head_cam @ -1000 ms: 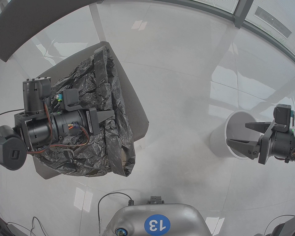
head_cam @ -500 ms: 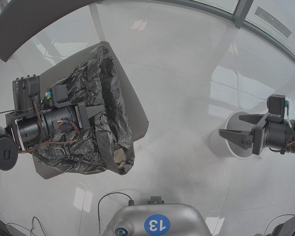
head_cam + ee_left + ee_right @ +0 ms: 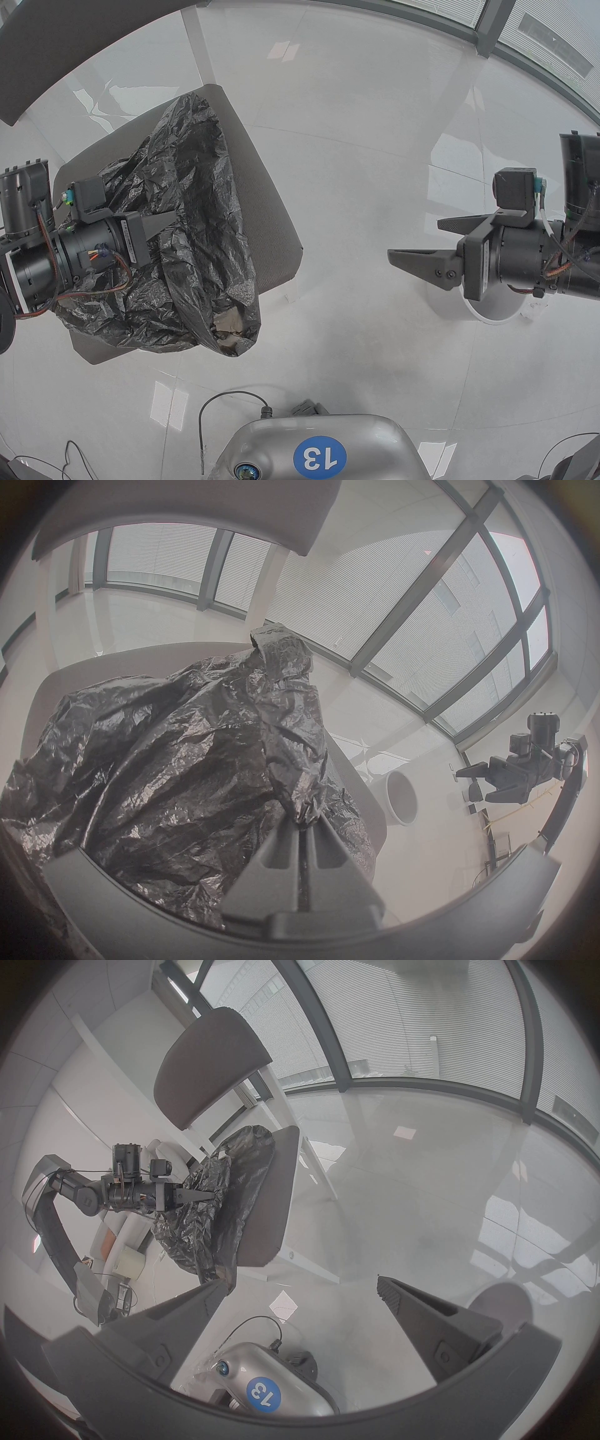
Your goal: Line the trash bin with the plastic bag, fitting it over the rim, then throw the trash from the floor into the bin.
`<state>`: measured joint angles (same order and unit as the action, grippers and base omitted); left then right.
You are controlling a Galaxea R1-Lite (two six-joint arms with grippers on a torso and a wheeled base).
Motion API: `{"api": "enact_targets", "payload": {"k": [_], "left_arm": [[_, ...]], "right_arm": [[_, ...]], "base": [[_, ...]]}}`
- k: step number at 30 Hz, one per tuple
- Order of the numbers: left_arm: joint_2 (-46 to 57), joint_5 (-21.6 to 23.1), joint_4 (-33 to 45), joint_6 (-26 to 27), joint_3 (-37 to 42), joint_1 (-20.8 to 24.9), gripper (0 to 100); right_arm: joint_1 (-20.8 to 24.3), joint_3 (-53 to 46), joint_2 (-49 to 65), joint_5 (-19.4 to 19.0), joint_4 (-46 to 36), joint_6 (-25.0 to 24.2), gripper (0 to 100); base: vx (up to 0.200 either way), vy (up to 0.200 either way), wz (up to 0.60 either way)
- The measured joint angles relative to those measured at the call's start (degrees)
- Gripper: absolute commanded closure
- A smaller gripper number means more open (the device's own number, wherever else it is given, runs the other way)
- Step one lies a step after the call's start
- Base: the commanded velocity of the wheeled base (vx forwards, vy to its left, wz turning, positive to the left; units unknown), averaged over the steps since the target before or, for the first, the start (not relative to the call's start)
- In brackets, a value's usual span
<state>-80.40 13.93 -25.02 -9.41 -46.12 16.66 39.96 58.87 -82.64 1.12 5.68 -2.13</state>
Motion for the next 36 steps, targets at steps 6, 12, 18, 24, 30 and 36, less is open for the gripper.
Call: {"api": "enact_targets", "payload": {"k": [6, 12, 18, 24, 30, 36], "left_arm": [[0.99, 0.45, -0.09, -0.13, 0.52, -0.62, 100], [1.12, 0.68, -0.74, -0.27, 0.78, 0.15, 100], [0.57, 0.79, -1.89, -0.68, 0.95, 1.19, 100], [-0.06, 1.26, -2.38, -0.93, 1.16, 1.77, 100], [-0.39, 1.56, -3.56, -1.54, 1.63, 2.33, 100], [-0.11, 1.61, -4.05, -1.74, 2.66, 2.46, 100]], "right_arm": [[0.88, 2.32, -2.19, 0.11, 0.01, 0.00, 0], [1.22, 4.39, -4.68, 0.05, 0.20, 0.22, 0], [2.54, 7.86, -7.55, 0.02, 0.48, 0.24, 0], [4.79, 14.06, -11.62, -0.01, 0.66, 0.02, 0], [7.64, 19.77, -17.44, -0.39, 1.71, -0.07, 0], [10.29, 23.65, -22.74, -0.77, 5.29, 0.00, 0]], "base": [[0.000, 0.167, 0.00], [0.000, 0.000, 0.00], [0.000, 0.000, 0.00], [0.000, 0.000, 0.00], [0.000, 0.000, 0.00], [0.000, 0.000, 0.00]]}}
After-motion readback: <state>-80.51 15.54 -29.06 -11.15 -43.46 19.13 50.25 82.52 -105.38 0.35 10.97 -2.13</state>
